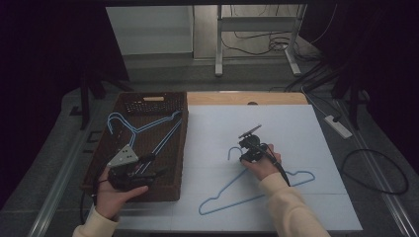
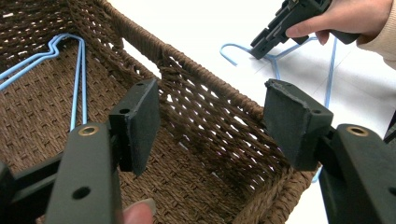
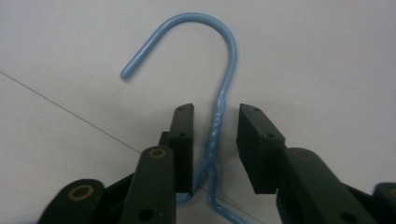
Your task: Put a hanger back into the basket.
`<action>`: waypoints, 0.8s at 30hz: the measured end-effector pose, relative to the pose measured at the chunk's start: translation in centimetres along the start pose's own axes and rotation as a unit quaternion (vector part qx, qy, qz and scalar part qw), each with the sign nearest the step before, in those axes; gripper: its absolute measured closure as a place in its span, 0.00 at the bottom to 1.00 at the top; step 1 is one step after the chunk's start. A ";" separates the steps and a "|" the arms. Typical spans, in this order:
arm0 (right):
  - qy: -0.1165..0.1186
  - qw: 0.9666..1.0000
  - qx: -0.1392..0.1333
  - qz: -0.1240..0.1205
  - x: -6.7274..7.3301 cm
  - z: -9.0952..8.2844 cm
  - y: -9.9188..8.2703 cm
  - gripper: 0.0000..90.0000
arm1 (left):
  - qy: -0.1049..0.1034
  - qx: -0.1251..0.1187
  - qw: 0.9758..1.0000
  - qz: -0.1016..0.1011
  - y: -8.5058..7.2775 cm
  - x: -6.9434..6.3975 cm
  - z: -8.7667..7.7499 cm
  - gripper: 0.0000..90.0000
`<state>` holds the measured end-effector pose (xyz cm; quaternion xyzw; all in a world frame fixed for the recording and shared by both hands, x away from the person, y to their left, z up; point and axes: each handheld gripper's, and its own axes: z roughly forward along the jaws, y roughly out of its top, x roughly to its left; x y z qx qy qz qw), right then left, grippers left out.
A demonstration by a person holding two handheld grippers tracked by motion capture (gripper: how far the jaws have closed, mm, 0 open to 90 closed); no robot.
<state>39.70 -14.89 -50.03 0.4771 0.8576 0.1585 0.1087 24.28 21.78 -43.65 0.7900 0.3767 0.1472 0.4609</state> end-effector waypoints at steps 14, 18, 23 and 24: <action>0.008 0.998 0.010 0.055 -0.3 -0.3 0.2 0.96 | -0.001 0.000 1.000 0.003 0.1 -0.3 0.1 0.41; 0.026 0.998 -0.018 0.052 -0.5 -1.0 -0.4 0.96 | -0.001 0.001 1.000 0.004 0.1 -0.3 0.1 0.41; 0.043 0.996 -0.069 0.048 -0.8 -2.6 -1.4 0.96 | -0.002 0.002 1.000 0.005 0.2 -0.5 0.3 0.41; 0.043 0.996 -0.069 0.048 -0.8 -2.6 -1.4 0.96 | -0.003 0.003 1.000 0.006 0.2 -0.5 0.3 0.41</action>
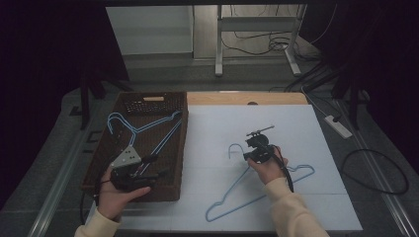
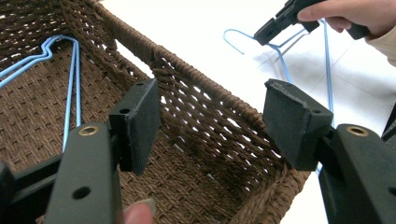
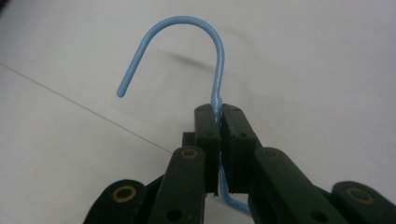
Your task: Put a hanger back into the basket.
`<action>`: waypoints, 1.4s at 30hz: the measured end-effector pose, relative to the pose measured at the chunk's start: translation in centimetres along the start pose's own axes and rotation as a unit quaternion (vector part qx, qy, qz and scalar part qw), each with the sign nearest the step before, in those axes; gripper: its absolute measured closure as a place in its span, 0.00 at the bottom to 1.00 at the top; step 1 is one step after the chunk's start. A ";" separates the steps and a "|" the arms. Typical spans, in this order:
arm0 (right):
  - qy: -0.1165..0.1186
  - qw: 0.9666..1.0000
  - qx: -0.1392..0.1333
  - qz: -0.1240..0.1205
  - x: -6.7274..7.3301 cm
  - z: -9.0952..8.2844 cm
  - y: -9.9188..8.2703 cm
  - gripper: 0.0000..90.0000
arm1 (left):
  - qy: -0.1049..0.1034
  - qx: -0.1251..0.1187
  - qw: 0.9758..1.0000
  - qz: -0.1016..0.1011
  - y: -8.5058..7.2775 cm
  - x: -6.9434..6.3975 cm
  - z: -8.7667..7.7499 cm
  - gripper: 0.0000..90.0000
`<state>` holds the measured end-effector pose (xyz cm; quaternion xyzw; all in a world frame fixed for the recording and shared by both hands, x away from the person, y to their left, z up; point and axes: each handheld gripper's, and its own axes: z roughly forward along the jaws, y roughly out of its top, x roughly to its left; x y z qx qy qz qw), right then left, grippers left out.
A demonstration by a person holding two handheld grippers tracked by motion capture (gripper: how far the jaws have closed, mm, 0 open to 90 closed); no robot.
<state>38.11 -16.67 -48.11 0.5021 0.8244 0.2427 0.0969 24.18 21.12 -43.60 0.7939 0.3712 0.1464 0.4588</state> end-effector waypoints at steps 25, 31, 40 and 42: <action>0.046 0.993 -0.109 -0.017 -0.4 -2.9 -2.6 0.96 | -0.038 0.016 0.999 0.018 2.1 -3.5 3.1 0.41; 0.048 0.992 -0.117 -0.017 -0.4 -3.2 -2.7 0.96 | -0.049 0.027 0.998 0.023 2.7 -4.4 4.5 0.41; 0.047 0.991 -0.125 -0.015 -0.3 -3.4 -2.8 0.96 | -0.063 0.041 0.997 0.023 3.2 -5.4 6.1 0.40; 0.048 0.991 -0.127 -0.013 -0.3 -3.4 -2.9 0.96 | -0.067 0.043 0.997 0.023 3.3 -5.6 6.5 0.40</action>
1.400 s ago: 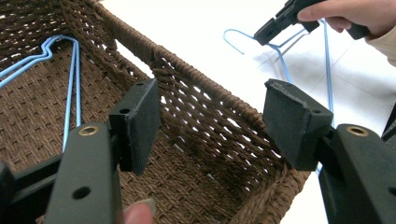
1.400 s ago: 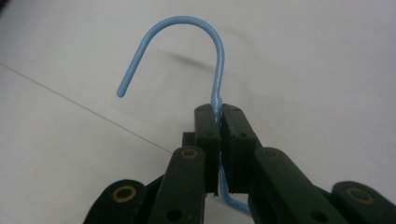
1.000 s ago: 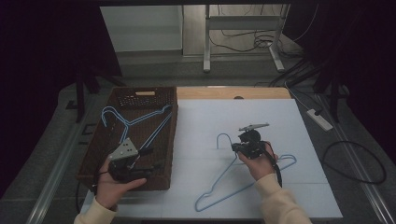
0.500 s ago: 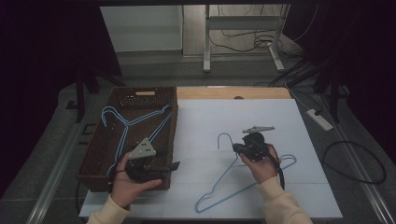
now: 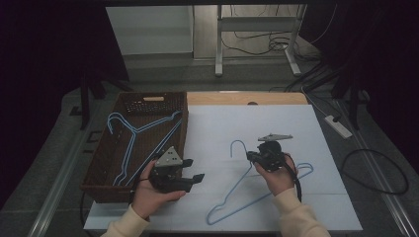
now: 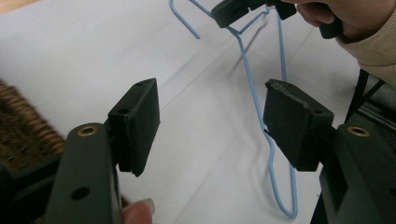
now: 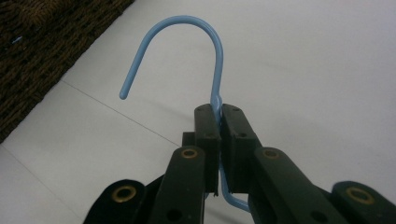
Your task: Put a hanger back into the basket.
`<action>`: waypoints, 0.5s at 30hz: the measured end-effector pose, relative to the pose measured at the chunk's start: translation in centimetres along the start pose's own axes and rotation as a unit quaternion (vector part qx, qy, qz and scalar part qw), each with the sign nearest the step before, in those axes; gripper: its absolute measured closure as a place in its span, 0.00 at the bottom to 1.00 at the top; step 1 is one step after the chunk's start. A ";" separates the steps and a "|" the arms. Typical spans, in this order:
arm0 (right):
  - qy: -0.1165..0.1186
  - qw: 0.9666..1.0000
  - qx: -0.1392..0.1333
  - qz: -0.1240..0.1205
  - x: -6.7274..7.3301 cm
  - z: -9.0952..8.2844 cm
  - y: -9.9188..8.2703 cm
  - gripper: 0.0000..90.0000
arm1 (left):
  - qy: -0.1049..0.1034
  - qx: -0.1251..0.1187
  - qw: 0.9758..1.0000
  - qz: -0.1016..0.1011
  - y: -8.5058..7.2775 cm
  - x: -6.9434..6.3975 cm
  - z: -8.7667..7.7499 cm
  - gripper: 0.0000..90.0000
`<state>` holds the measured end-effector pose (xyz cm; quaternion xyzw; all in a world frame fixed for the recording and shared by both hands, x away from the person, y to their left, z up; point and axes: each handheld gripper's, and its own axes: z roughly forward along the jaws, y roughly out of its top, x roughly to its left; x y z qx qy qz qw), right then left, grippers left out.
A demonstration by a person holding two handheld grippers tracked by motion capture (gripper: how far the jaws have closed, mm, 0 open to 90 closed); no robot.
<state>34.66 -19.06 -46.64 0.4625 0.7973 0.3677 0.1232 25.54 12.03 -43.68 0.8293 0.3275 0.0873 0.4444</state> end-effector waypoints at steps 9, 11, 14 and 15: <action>0.000 1.000 -0.005 -0.001 0.1 -0.3 -0.1 0.96 | -0.015 0.026 1.000 -0.002 0.8 -1.0 2.4 0.40; 0.000 1.000 -0.006 -0.002 0.1 -0.3 -0.1 0.96 | -0.018 0.032 0.999 0.000 1.0 -1.3 3.0 0.39; 0.001 1.000 -0.009 -0.001 0.1 -0.3 -0.1 0.96 | -0.024 0.043 0.999 0.003 1.1 -1.7 4.0 0.39; 0.001 1.000 -0.009 -0.002 0.1 -0.3 -0.1 0.96 | -0.026 0.047 0.999 0.004 1.2 -1.9 4.3 0.39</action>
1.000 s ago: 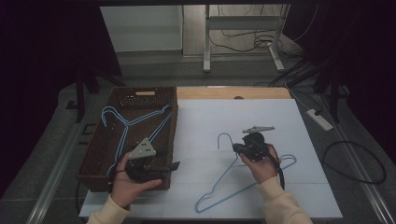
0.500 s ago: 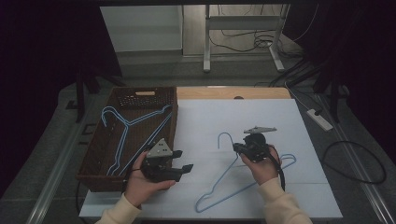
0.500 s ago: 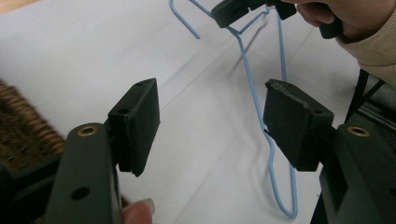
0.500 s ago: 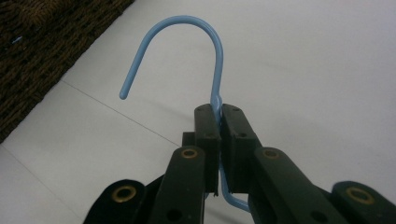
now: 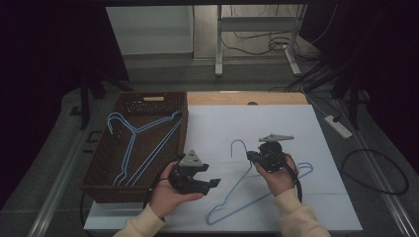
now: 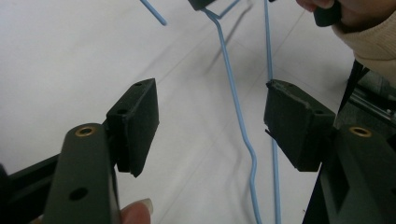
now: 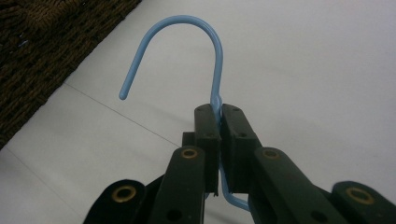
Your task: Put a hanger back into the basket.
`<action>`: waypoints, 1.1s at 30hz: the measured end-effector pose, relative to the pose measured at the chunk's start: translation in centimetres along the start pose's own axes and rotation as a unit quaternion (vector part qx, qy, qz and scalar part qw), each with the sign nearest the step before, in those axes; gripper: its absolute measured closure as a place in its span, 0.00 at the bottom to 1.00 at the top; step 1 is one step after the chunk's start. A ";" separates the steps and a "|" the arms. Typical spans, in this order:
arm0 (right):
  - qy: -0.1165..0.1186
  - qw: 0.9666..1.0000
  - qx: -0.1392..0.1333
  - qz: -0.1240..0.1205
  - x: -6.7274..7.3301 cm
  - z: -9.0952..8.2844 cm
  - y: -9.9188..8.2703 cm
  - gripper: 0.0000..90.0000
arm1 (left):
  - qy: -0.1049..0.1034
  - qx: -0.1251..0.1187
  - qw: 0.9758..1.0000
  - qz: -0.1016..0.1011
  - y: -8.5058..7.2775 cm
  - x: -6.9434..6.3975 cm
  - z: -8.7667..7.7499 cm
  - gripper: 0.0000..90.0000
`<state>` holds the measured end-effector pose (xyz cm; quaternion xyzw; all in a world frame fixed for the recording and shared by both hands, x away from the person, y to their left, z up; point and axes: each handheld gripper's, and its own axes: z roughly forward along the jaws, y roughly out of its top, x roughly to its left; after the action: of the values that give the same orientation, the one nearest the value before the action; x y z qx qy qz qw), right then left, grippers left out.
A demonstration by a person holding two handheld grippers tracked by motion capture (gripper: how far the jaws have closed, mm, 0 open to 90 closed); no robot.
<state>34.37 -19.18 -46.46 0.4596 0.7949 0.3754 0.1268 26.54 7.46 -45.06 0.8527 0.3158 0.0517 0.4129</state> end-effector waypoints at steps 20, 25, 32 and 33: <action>-0.001 1.000 -0.010 -0.002 0.1 -0.4 0.0 0.96 | -0.018 0.051 0.999 0.002 1.0 -2.2 6.0 0.40; 0.001 1.000 -0.015 -0.002 0.1 -0.5 0.0 0.96 | -0.021 0.063 0.998 -0.004 1.0 -1.9 7.6 0.49; 0.002 1.000 -0.022 0.000 0.1 -0.9 0.0 0.96 | -0.039 0.082 0.996 -0.018 0.8 -1.4 9.1 0.68; 0.003 1.000 -0.026 0.000 0.1 -1.0 0.0 0.96 | -0.043 0.083 0.995 -0.021 0.8 -1.3 9.2 0.75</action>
<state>33.74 -19.60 -45.78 0.4552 0.7851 0.3973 0.1363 29.13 0.11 -50.27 0.8786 0.3187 -0.0195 0.3550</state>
